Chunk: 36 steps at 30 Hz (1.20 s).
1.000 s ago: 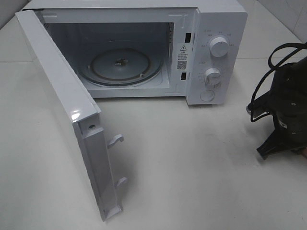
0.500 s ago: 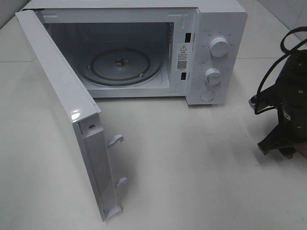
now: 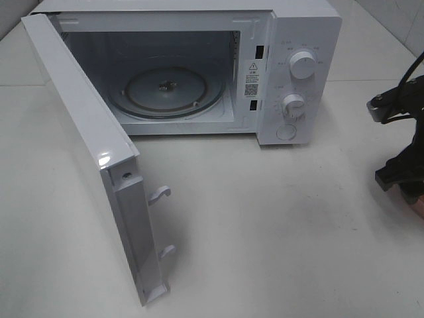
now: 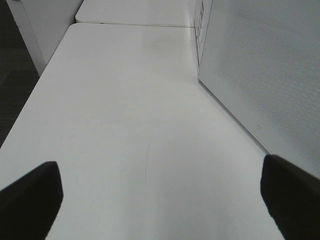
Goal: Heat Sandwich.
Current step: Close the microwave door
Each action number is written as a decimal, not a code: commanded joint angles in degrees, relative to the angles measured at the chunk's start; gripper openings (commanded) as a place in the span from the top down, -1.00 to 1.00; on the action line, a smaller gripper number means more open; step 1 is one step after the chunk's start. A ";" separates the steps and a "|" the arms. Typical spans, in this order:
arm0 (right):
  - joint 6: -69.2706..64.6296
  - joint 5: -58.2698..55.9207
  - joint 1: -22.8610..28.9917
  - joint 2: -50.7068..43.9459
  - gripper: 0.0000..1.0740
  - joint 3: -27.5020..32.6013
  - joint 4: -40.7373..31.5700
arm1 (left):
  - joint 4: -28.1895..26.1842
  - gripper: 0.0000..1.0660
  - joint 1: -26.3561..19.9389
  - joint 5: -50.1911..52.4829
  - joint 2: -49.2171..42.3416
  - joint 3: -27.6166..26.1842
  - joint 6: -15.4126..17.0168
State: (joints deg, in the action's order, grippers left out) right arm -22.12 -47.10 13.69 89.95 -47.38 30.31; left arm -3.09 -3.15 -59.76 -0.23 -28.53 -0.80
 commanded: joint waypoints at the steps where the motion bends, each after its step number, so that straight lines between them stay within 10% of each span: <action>1: 4.07 -2.35 -0.17 -4.41 -0.42 0.00 -4.35 | -0.29 -0.90 -0.17 0.46 -1.60 0.17 0.00; 36: 11.86 -17.76 -0.17 -46.18 -0.42 0.06 -16.33 | -0.29 -0.90 -0.17 0.46 -1.60 0.17 0.00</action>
State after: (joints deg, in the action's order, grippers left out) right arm -10.66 -63.71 13.69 45.26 -47.33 14.21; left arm -3.09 -3.15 -59.76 -0.23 -28.53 -0.80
